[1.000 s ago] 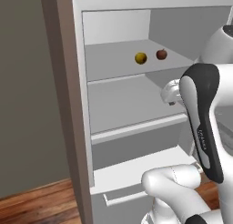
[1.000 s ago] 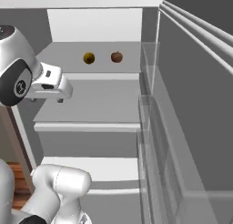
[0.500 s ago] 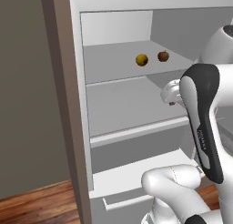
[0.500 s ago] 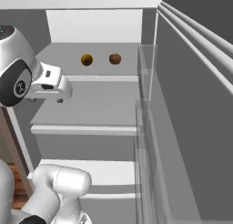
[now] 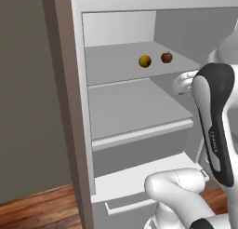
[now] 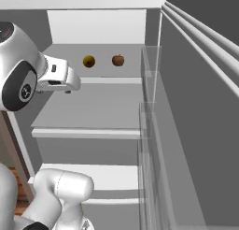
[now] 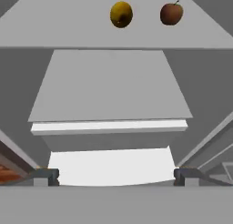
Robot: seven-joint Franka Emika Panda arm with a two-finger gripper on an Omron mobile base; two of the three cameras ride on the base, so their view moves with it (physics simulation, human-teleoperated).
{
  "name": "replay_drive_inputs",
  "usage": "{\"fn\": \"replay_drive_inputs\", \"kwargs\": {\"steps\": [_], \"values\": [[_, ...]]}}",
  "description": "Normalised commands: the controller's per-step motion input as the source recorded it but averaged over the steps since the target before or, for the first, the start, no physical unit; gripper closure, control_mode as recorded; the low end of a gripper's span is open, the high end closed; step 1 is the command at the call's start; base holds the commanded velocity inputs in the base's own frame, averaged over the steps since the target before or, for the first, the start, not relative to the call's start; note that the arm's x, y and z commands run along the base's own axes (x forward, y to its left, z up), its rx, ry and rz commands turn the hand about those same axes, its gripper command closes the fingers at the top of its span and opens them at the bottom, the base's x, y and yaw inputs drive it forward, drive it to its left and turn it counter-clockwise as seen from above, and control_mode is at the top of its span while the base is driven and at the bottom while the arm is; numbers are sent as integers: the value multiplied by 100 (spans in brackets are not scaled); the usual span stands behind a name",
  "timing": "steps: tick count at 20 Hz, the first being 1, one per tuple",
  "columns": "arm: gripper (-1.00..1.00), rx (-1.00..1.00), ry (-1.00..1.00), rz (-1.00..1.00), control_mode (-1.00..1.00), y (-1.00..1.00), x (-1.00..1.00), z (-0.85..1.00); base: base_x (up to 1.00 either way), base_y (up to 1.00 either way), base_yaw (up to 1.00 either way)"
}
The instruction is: Open the fridge, remove the apple, lemon, and shrimp, and place them on any counter.
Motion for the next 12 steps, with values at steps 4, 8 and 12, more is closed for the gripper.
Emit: {"fn": "replay_drive_inputs", "kwargs": {"steps": [4, 8, 12], "values": [[-100, 0, -20, 0, -100, -4, 24, 9, 0, 0, 0], [-100, 0, -27, 0, -100, 0, 4, 7, 0, 0, 0], [-100, 0, -27, -2, -100, 0, 0, 3, 0, 0, 0]]}}
